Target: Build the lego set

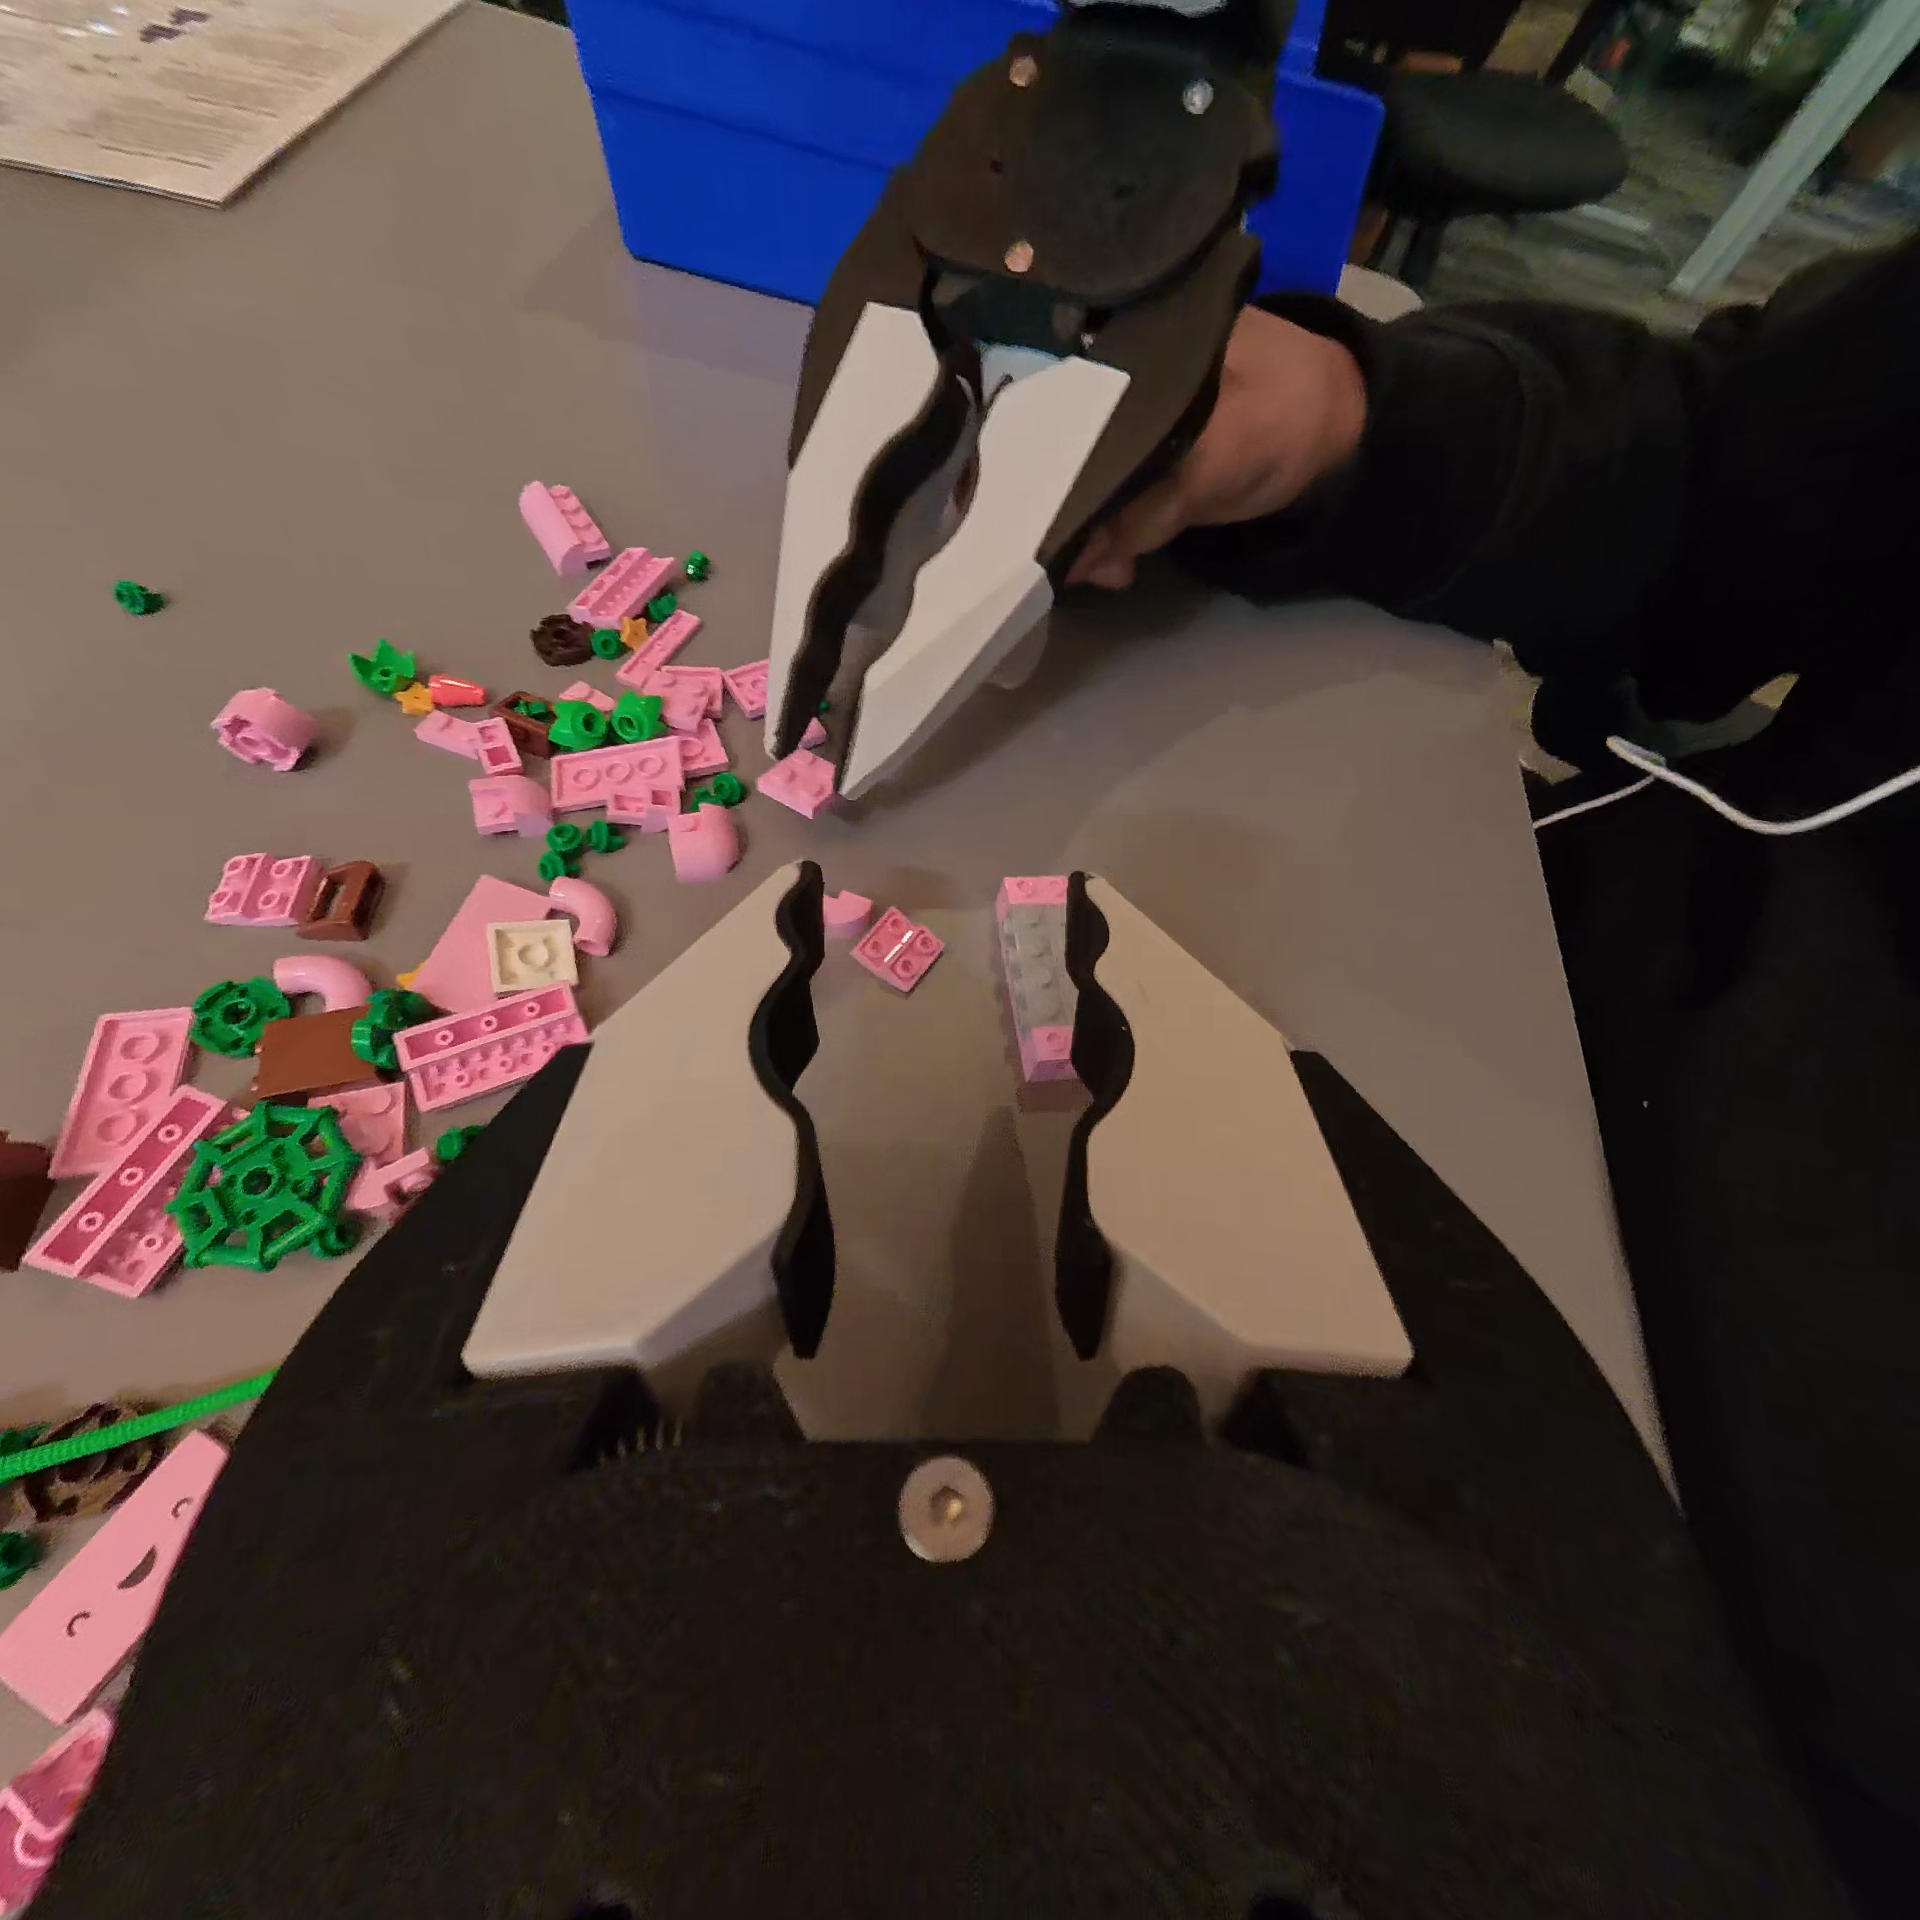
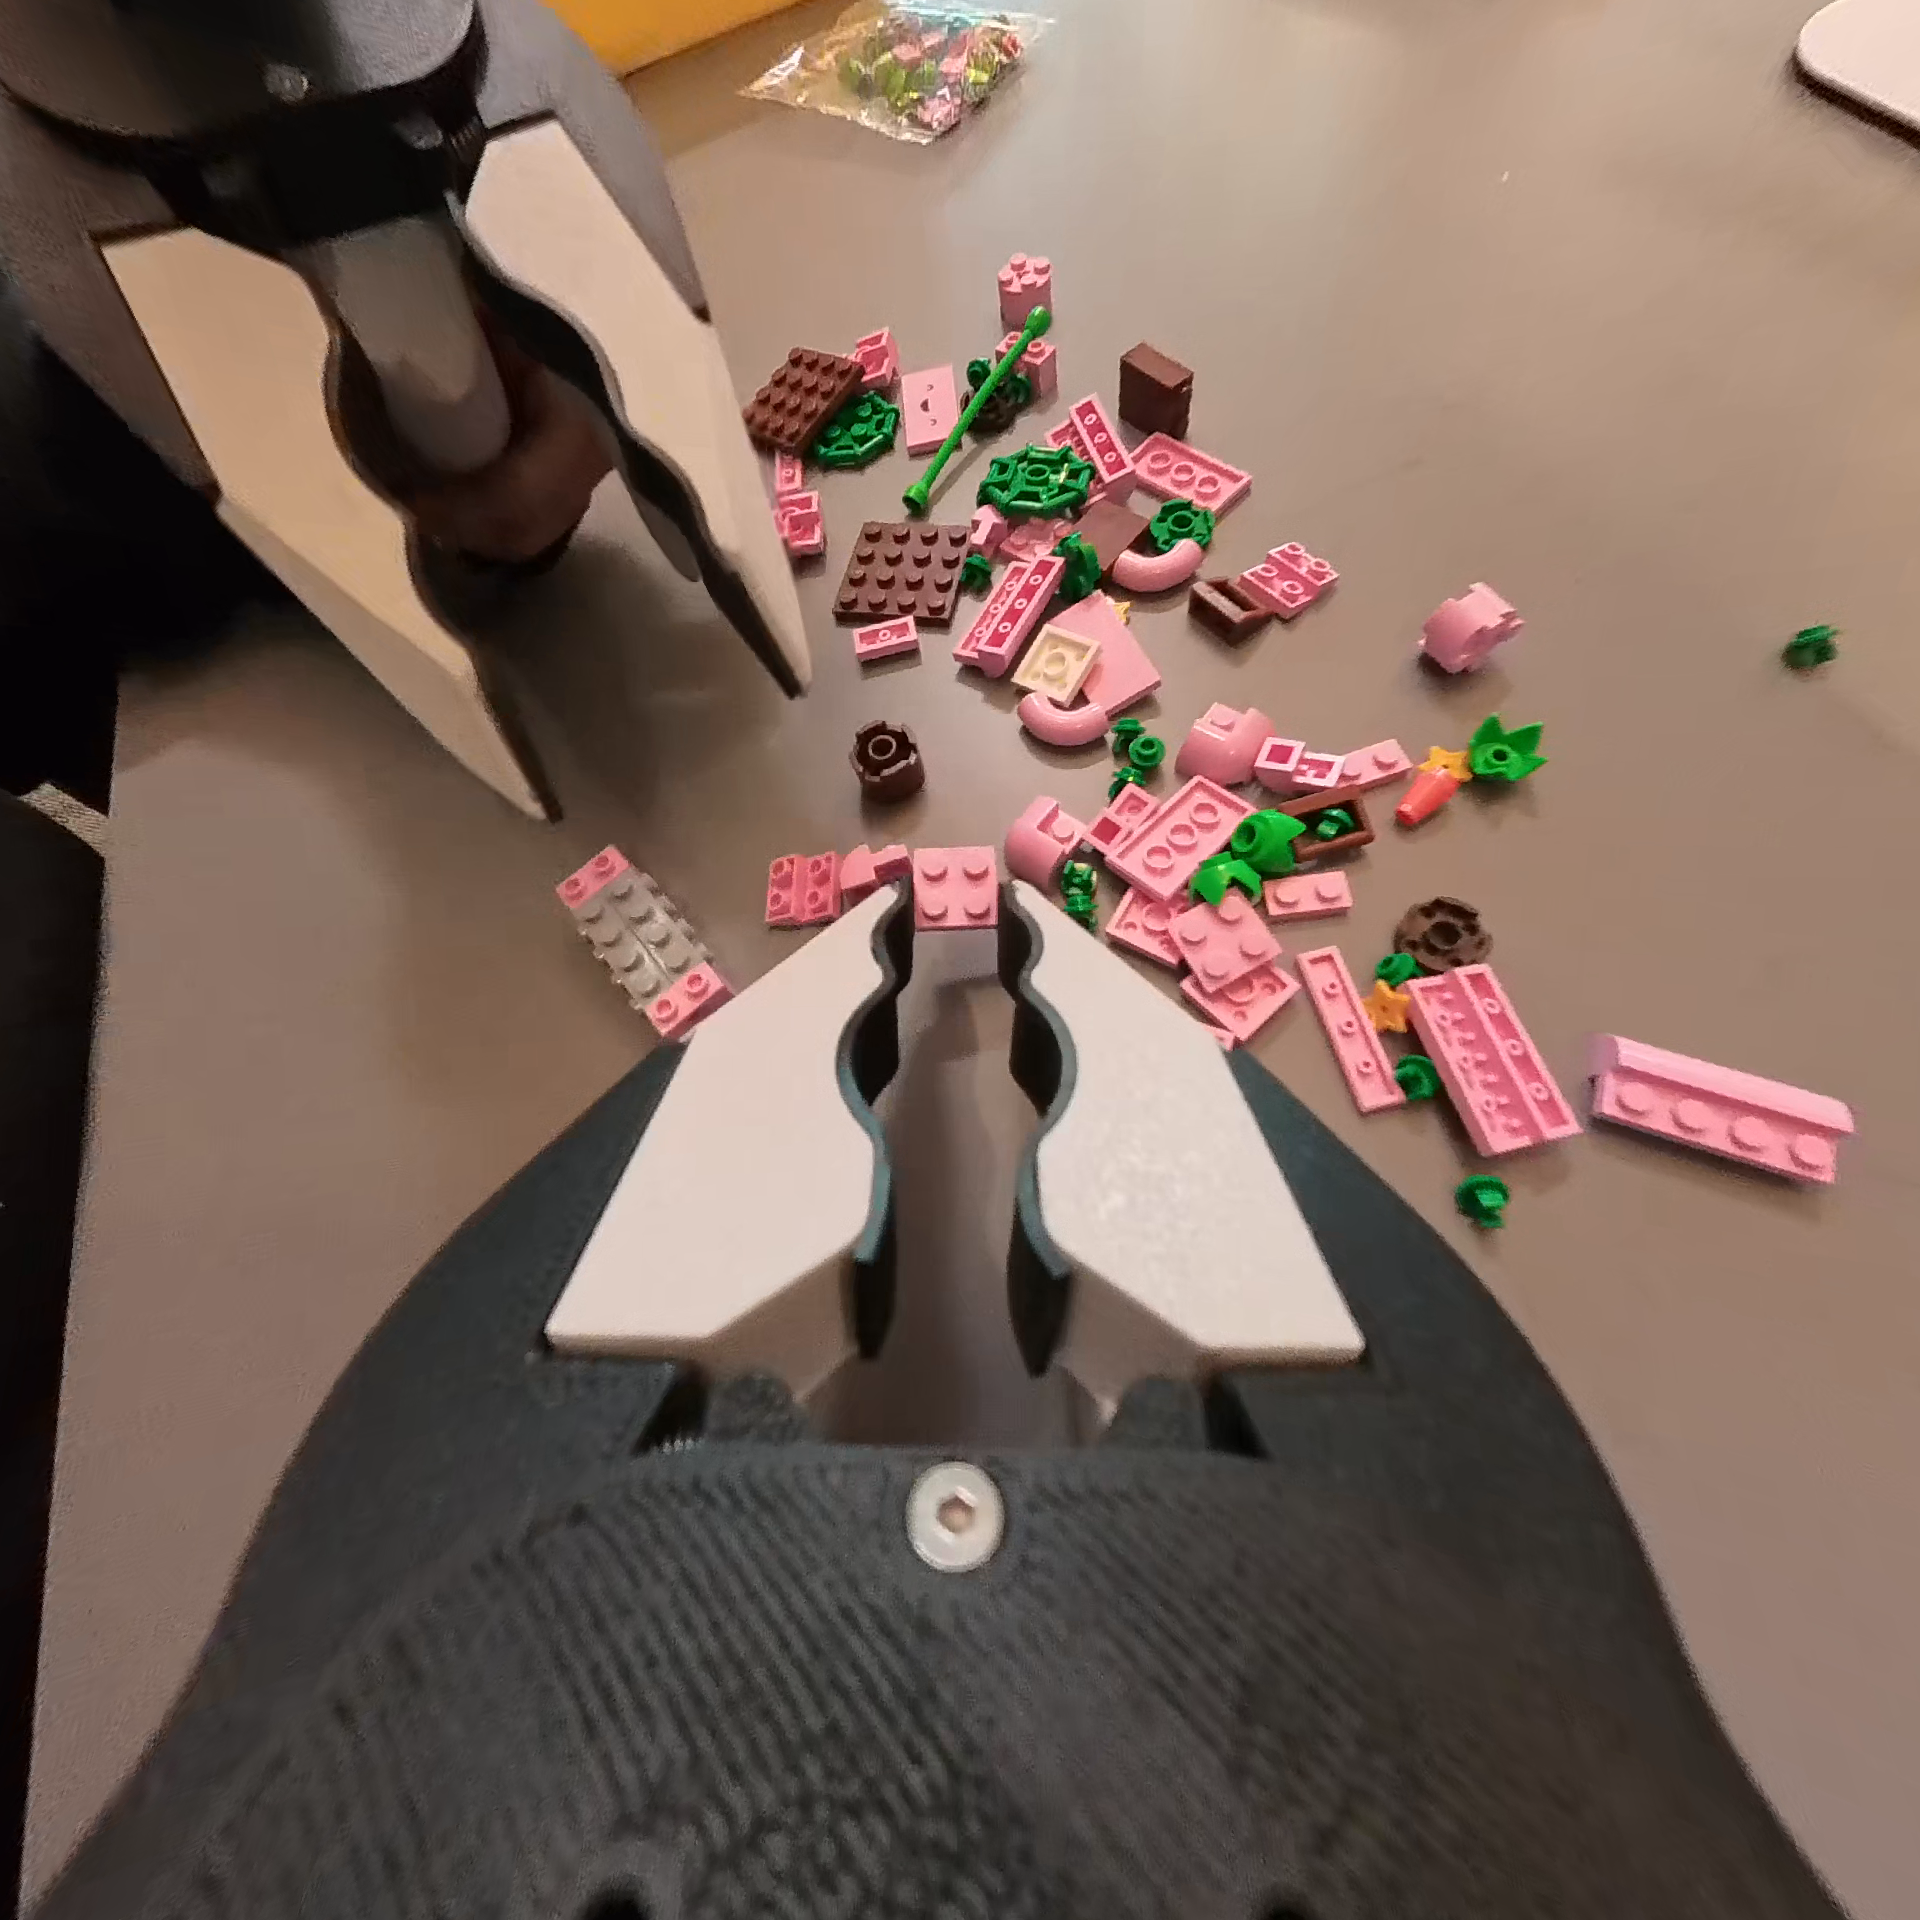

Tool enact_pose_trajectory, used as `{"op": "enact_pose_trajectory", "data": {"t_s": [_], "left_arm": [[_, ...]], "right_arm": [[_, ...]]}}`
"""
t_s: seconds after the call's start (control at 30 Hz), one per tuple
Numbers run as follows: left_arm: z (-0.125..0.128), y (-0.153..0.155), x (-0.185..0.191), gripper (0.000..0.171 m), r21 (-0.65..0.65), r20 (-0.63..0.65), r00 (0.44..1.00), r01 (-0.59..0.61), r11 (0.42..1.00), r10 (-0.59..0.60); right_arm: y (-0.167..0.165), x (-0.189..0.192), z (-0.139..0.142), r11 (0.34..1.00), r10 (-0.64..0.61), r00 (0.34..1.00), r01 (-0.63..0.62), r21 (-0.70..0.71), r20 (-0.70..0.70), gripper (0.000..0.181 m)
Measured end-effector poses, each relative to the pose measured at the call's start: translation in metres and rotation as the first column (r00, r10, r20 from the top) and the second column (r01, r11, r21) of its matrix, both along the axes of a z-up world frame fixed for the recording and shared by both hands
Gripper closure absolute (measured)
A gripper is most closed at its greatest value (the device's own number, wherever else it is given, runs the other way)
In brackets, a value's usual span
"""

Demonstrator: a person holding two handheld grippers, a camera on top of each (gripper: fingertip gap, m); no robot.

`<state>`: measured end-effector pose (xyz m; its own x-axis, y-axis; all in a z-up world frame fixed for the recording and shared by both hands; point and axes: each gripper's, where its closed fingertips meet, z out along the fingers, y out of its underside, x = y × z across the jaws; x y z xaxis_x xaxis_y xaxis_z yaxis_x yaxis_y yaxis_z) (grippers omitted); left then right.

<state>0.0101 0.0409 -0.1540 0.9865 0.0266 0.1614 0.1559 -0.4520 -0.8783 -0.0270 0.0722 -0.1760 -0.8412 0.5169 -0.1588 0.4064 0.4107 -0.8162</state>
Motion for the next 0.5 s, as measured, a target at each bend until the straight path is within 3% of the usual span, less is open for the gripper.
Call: {"op": "enact_pose_trajectory", "data": {"t_s": [0.17,0.3,0.5], "left_arm": [[0.000,0.001,0.013,0.122,0.000,0.010,0.998,0.068,0.998,-0.068],[-0.008,0.003,0.039,0.105,-0.039,0.097,0.977,0.197,0.980,-0.192],[-0.020,0.005,0.038,0.110,-0.126,0.023,0.985,0.170,0.977,-0.169]], "right_arm": [[0.001,0.000,0.001,1.000,0.004,1.000,-0.004,0.009,-0.023,0.167],[0.000,-0.001,0.009,0.999,0.002,0.999,-0.004,-0.036,-0.050,0.167],[0.003,-0.004,0.016,0.995,-0.013,0.999,0.010,-0.097,-0.032,0.167]]}}
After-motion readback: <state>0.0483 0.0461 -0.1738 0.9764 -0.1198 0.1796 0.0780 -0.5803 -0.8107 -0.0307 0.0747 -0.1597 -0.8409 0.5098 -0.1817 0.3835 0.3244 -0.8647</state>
